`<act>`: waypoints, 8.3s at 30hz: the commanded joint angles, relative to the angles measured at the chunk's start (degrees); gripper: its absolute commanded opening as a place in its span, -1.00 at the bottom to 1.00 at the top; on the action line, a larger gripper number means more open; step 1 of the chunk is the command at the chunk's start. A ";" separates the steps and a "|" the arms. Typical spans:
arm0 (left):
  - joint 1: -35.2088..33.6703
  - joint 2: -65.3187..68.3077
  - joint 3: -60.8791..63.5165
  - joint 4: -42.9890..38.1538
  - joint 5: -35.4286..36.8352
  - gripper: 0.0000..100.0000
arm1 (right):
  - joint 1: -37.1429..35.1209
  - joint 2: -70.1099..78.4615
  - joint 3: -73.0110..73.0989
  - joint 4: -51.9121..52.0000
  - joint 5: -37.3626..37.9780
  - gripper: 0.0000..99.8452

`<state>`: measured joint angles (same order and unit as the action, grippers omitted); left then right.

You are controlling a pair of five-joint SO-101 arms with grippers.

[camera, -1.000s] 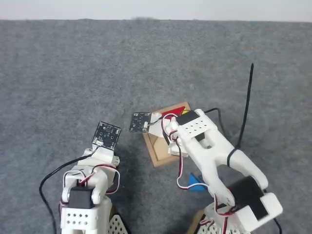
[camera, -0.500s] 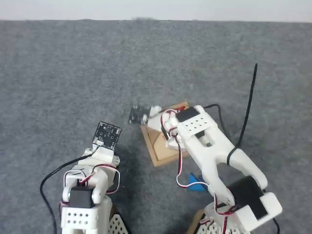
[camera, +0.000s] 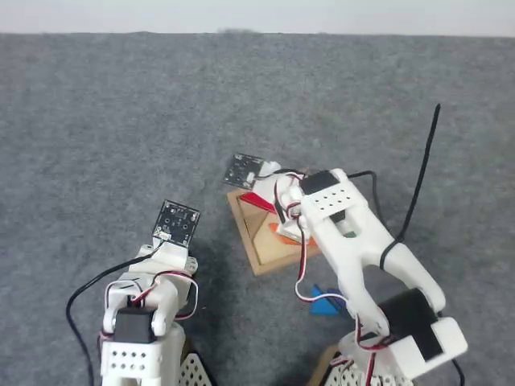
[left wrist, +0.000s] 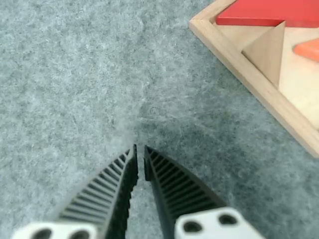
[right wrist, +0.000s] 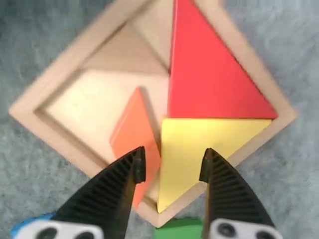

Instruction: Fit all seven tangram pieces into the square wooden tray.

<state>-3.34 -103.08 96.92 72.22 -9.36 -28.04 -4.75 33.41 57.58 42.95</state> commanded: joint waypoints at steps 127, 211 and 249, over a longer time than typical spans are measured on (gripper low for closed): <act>-0.35 -0.97 -0.57 0.18 -0.35 -0.96 | -10.77 12.88 -10.02 -9.89 -30.51 -0.84; -0.26 -0.97 -0.57 0.18 -0.35 -0.96 | 19.74 -3.56 7.30 1.45 -52.04 -0.49; -0.26 -0.97 -0.57 0.18 -0.35 -0.96 | 20.97 -14.55 -1.76 6.02 -41.67 -0.93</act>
<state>-3.34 -103.08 96.92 72.22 -9.36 -6.42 -13.63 34.81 62.33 0.31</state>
